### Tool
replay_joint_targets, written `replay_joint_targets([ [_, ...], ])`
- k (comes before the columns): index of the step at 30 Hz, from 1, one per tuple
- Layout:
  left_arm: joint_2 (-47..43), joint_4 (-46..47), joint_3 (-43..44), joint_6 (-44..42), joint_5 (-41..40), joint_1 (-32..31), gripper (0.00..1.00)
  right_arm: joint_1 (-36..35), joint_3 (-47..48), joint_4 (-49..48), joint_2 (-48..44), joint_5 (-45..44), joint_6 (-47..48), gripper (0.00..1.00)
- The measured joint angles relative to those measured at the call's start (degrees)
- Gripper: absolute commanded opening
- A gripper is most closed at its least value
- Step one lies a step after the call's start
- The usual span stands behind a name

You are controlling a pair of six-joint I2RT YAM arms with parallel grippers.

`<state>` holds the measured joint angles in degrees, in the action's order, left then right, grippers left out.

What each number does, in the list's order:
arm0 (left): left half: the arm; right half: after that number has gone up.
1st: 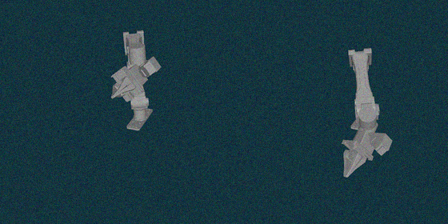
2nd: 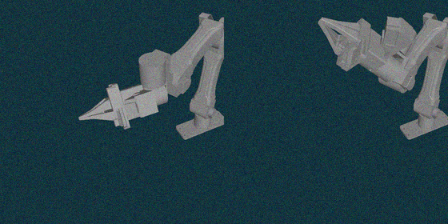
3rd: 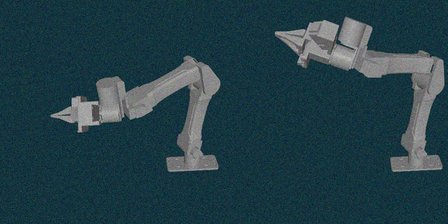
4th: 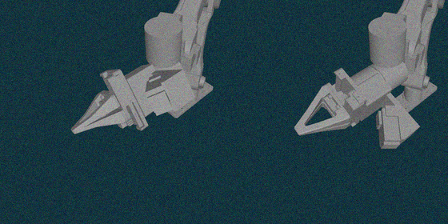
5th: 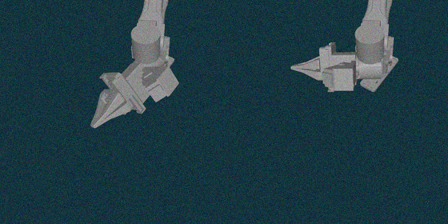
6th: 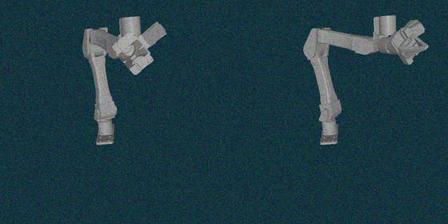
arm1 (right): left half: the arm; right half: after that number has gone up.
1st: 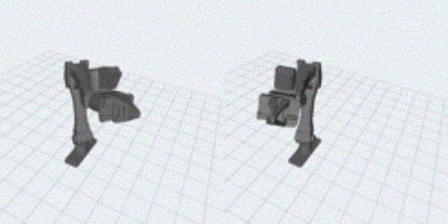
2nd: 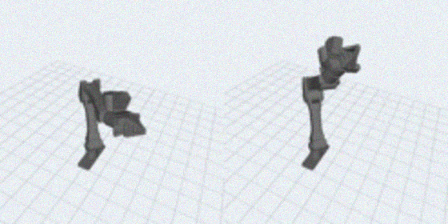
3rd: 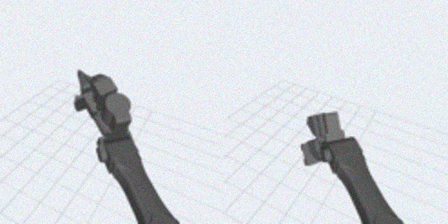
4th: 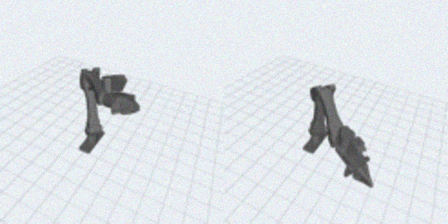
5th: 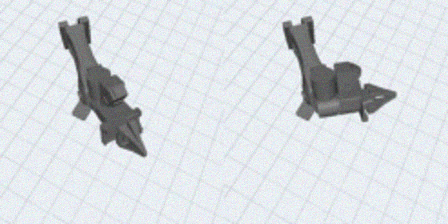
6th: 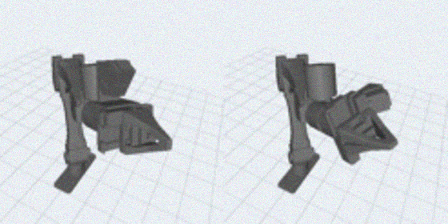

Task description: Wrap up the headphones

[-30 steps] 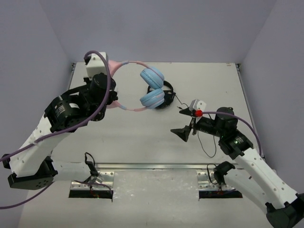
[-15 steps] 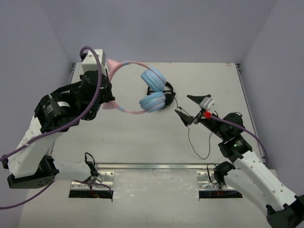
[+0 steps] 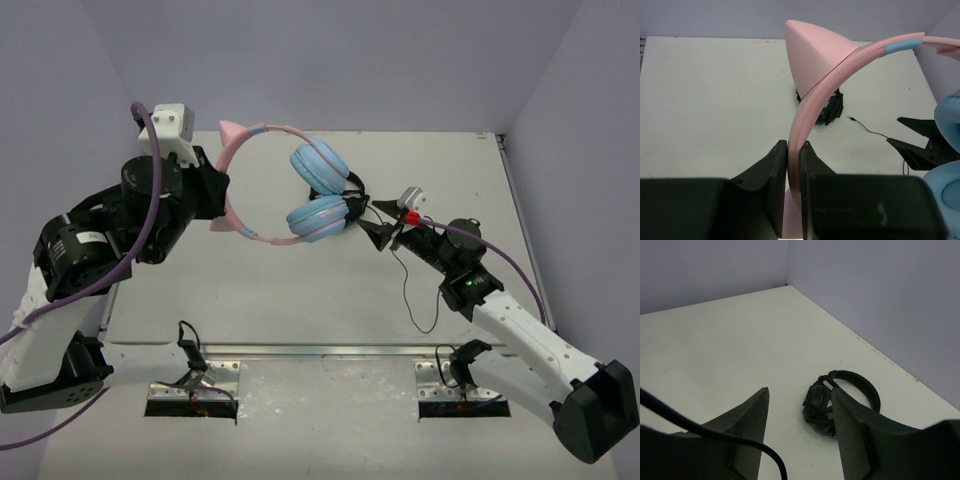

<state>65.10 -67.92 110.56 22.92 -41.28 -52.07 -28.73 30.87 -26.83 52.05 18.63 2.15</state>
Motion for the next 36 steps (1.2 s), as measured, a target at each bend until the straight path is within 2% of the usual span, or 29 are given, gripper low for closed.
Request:
replay_joint_targets([
  [3,-1.68,1.31,0.00,-0.72,0.42,0.00,0.00,0.07,-0.70,-1.53,-0.04,-3.21,-1.92,0.26],
  [5,-3.02,3.06,-0.87,-1.73,0.42,0.00,0.00,0.15,-2.40,-2.73,-1.77,-5.97,-3.15,0.15],
  [8,-5.60,6.91,-5.14,-3.74,0.07,0.00,0.00,0.15,-4.90,-2.16,-6.71,-9.75,-4.57,0.16],
  [12,-7.85,12.31,-11.80,-7.39,-1.64,0.00,0.00,0.17,-4.96,0.22,-13.99,-12.57,-5.01,0.01],
  [18,-10.01,25.64,-24.61,-18.99,-0.66,0.00,0.00,0.22,0.39,9.51,-18.91,-10.86,-3.56,0.01],
  [23,-7.91,34.56,-35.12,-30.73,8.15,0.00,0.00,0.26,12.59,22.62,-14.16,-4.33,1.11,0.01],
  [27,-0.98,40.33,-41.79,-35.91,12.68,-0.02,0.00,0.22,18.56,31.45,-11.39,1.33,4.28,0.01],
  [30,2.36,42.34,-43.12,-38.16,14.93,-0.11,0.00,0.24,18.75,37.83,-11.17,4.02,6.23,0.02],
  [32,3.32,43.65,-43.10,-39.45,16.06,-0.55,0.00,0.24,19.26,41.22,-10.43,5.62,7.10,0.07],
  [36,4.55,44.89,-43.08,-41.18,18.34,-2.62,0.00,0.24,20.72,43.45,-8.76,7.21,7.50,0.10],
])
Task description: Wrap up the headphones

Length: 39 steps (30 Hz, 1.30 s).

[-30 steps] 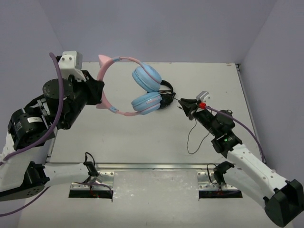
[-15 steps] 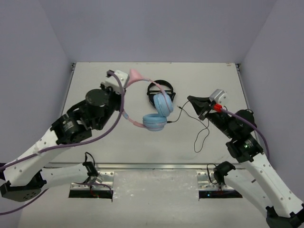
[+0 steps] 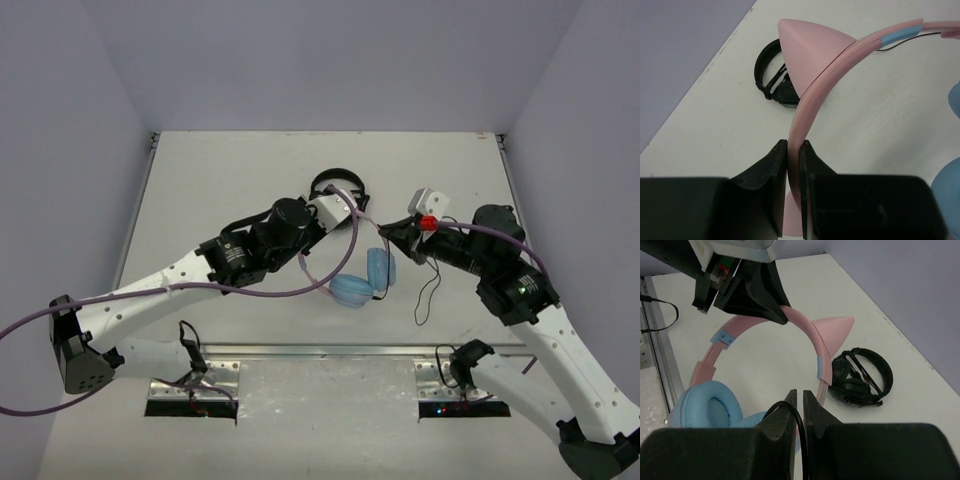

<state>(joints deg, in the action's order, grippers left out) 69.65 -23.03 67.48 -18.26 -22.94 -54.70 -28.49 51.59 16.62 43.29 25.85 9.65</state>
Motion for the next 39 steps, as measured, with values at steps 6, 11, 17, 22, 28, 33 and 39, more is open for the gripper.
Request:
replay_joint_targets([
  [6,0.74,1.60,-0.22,-0.81,2.25,-1.73,0.00,-0.04,0.20,-0.37,1.20,-2.40,-0.96,0.08],
  [11,-0.04,2.73,-2.08,-0.92,3.17,-2.43,0.00,-0.09,0.31,-0.46,2.62,-7.76,-1.22,0.19],
  [17,-2.05,2.16,-3.72,-1.62,6.01,-3.67,0.00,-0.11,2.60,0.85,6.84,-14.38,-0.98,0.09],
  [22,-2.71,2.23,-3.74,-1.57,7.19,-3.78,0.00,-0.13,3.54,1.73,9.49,-15.23,-1.11,0.06],
  [28,-2.71,2.14,-3.72,-1.42,8.31,-3.78,0.00,-0.13,4.55,3.32,11.39,-15.41,-1.64,0.01],
  [33,-2.71,2.12,-3.63,-0.92,9.64,-3.78,0.00,-0.15,6.69,5.51,15.23,-17.22,-3.21,0.01],
  [39,-3.54,1.75,-3.34,-0.59,11.04,-3.78,0.00,-0.20,6.71,7.85,17.11,-18.14,-5.73,0.03],
])
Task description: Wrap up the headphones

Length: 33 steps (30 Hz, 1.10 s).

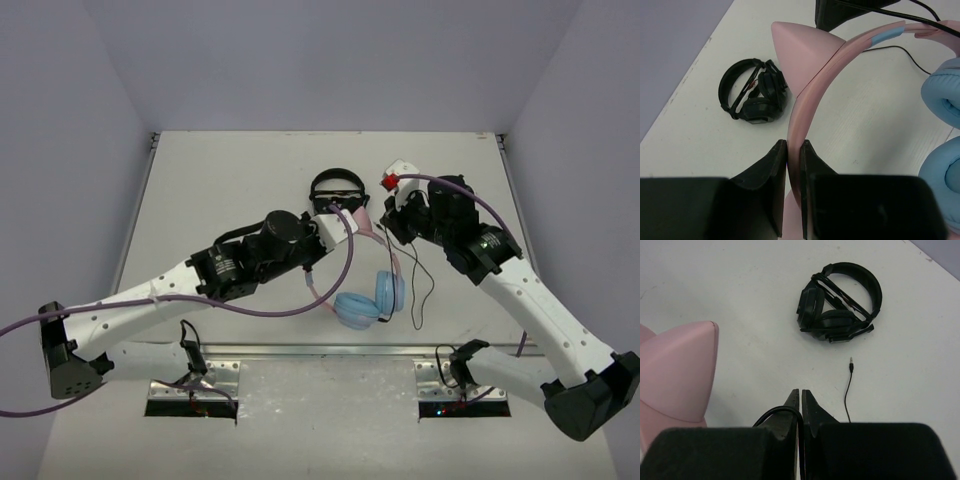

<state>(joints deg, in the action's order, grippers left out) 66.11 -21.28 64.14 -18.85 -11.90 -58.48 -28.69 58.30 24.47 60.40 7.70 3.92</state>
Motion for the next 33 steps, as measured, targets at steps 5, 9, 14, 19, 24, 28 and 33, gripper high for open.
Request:
replay_joint_targets([
  [5,-4.39,0.37,-0.13,0.59,1.09,0.00,0.00,0.00,-0.79,-1.64,-1.01,1.55,-2.51,0.10],
  [9,-9.05,1.33,-0.46,1.57,2.12,0.00,0.00,-0.02,-1.66,-4.68,-3.61,4.48,-4.96,0.15],
  [14,-12.83,3.26,-0.46,3.63,3.87,-0.15,0.00,-0.02,-4.70,-13.11,-7.23,8.28,-8.44,0.25],
  [19,-15.93,5.44,-0.39,6.91,3.72,-0.81,0.00,0.02,-11.04,-23.54,-10.29,11.91,-12.11,0.40],
  [24,-17.49,7.69,2.05,11.67,0.04,-0.85,0.00,0.07,-17.38,-36.98,-8.85,18.14,-17.86,0.47],
  [28,-15.87,8.96,7.13,16.35,-5.81,-0.85,0.00,-0.13,-19.34,-45.77,-2.23,22.29,-22.73,0.42],
  [33,-12.11,10.36,13.53,21.00,-13.70,-0.85,0.00,-1.14,-21.88,-53.02,1.62,24.24,-26.62,0.26],
])
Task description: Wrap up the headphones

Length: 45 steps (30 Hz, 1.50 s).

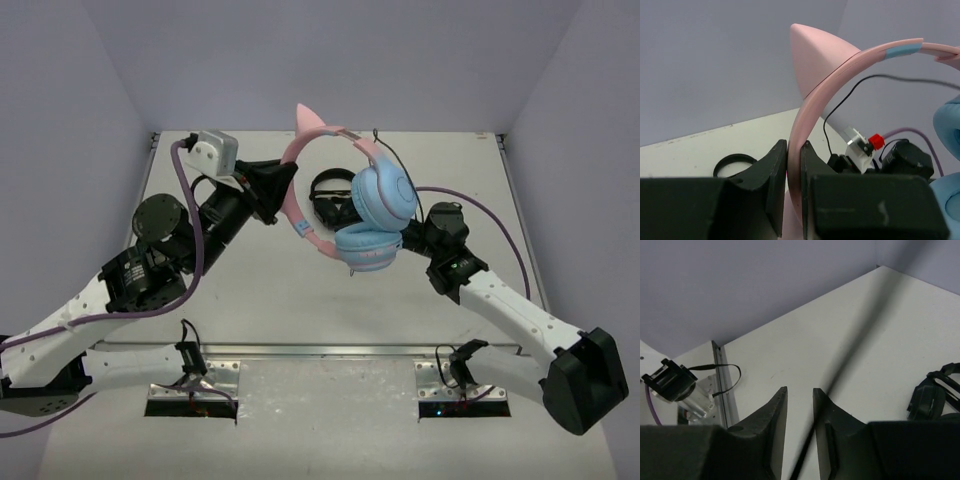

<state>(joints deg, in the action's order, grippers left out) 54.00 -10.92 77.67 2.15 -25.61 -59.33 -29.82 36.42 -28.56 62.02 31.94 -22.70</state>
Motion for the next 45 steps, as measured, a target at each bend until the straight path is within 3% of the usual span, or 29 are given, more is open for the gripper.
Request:
replay_joint_targets([
  [2,1.31,0.52,1.68,1.57,-2.40,0.00,0.00,-0.48,-0.68,-2.45,0.66,0.35,-1.14,0.21],
  [3,1.97,0.83,2.36,2.40,-3.32,0.00,0.00,-0.79,-0.90,-3.39,0.87,0.46,-1.53,0.12],
  [6,3.67,1.81,3.91,4.63,-6.21,0.00,0.00,-1.81,-1.81,-6.27,1.42,0.61,-2.51,0.01],
  [13,6.51,1.84,7.19,6.27,-10.67,0.00,0.00,-3.39,-4.81,-6.08,0.46,-2.73,-1.73,0.01],
  [17,4.83,-3.74,7.45,5.49,-13.07,-0.02,0.00,-2.97,-3.37,6.86,-4.74,-18.95,0.76,0.01],
  [22,-5.09,-11.98,1.70,3.02,-22.86,-0.26,0.00,2.49,-1.75,24.39,-10.69,-38.53,-2.21,0.02],
  [23,-7.26,-13.33,0.55,2.16,-24.85,-0.26,0.00,3.63,-3.06,27.19,-13.42,-41.42,-3.13,0.14],
  [24,-8.72,-14.82,-0.09,1.55,-25.73,-0.26,0.00,4.07,-4.15,29.62,-15.98,-43.36,-4.04,0.35],
  [25,-9.86,-16.20,-0.48,0.94,-26.03,-0.26,0.00,4.13,-4.92,31.87,-18.27,-44.81,-4.92,0.63],
  [27,-12.72,-18.64,-0.68,-0.35,-24.85,-0.26,0.00,4.13,-5.31,36.92,-22.05,-47.30,-5.44,0.90],
  [28,-13.94,-19.47,-0.70,-0.79,-23.65,-0.26,0.00,4.13,-5.27,38.10,-22.82,-47.76,-5.70,0.94],
  [30,-14.97,-20.94,-0.70,-1.33,-21.14,-0.26,0.00,4.22,-4.61,41.09,-24.20,-45.16,-3.93,0.96],
  [35,-9.38,-28.33,0.79,-1.42,-17.64,-0.26,0.00,4.26,-4.48,40.46,-26.93,-13.16,3.98,0.99],
  [37,-5.60,-31.06,1.27,-1.38,-16.70,-0.26,0.00,3.82,-4.61,37.83,-28.26,-4.42,4.92,0.99],
  [40,-1.70,-33.29,1.42,-1.01,-14.08,-0.28,0.00,3.80,-4.22,33.18,-27.34,2.84,6.36,0.99],
  [45,-0.28,-36.76,3.13,0.39,-11.06,-0.28,0.00,3.61,-2.23,29.38,-15.76,12.04,8.33,0.98],
])
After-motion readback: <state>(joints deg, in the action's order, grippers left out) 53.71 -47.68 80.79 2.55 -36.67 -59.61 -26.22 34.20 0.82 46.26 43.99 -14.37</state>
